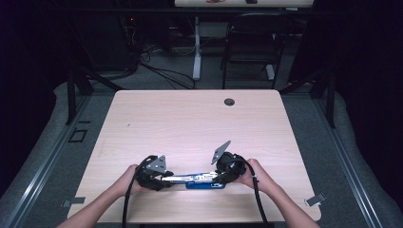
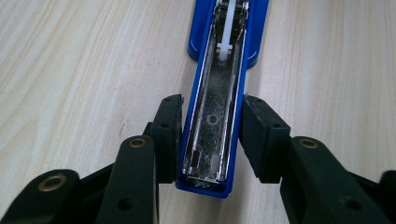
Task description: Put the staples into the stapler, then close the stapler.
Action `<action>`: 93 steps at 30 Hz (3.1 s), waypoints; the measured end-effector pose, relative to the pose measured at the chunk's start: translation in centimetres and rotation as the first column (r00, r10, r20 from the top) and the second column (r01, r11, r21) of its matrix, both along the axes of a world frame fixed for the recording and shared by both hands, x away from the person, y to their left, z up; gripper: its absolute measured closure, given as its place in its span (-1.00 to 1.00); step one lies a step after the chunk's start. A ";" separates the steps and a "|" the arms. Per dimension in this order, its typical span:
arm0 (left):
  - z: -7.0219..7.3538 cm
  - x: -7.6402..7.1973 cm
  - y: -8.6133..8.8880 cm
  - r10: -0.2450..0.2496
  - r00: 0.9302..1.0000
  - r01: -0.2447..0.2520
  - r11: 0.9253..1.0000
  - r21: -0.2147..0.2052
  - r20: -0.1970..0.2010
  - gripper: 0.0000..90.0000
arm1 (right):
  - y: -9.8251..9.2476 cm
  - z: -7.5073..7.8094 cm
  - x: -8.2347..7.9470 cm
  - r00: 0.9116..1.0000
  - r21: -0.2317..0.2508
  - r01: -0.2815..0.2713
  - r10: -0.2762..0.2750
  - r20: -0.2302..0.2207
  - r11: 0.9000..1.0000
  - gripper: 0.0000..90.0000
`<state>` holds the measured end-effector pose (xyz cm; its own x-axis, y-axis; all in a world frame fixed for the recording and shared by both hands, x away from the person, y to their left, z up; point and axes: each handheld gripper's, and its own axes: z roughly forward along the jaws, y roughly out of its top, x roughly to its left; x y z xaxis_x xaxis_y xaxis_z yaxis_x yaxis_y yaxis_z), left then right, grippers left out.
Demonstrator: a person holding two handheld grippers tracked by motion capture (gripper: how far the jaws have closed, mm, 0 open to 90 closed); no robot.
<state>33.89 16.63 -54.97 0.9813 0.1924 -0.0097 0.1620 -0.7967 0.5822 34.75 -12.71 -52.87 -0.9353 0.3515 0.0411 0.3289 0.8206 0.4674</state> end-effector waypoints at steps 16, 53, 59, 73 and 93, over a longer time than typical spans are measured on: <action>-0.2 0.2 0.1 0.021 0.999 -0.019 0.999 0.049 -0.026 0.25 | 6.1 0.1 -1.0 0.999 0.108 0.015 -0.019 0.038 0.994 0.88; 0.4 0.0 -0.1 -0.024 0.999 0.026 0.997 0.074 -0.028 0.40 | 7.5 -0.5 -1.4 0.999 0.161 0.017 -0.025 0.046 0.987 0.86; -0.1 0.2 -0.2 -0.019 0.998 0.025 0.995 0.098 -0.059 0.39 | 7.6 -0.7 -1.4 0.999 0.169 0.024 -0.031 0.038 0.985 0.86; -0.2 0.1 0.3 -0.007 0.997 0.013 0.997 0.072 -0.079 0.45 | 7.5 -0.8 -1.4 0.999 0.174 0.026 -0.033 0.036 0.984 0.88; 0.3 0.0 0.4 -0.022 0.996 0.028 0.997 0.065 -0.082 0.36 | 7.4 -0.8 -1.7 0.998 0.212 0.045 -0.054 0.034 0.976 0.89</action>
<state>33.92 17.05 -54.65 0.9823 0.1706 -0.0776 0.1860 -0.8376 0.5137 33.06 -5.29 -53.62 -0.9193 0.3848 0.0827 0.3445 0.6852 0.6417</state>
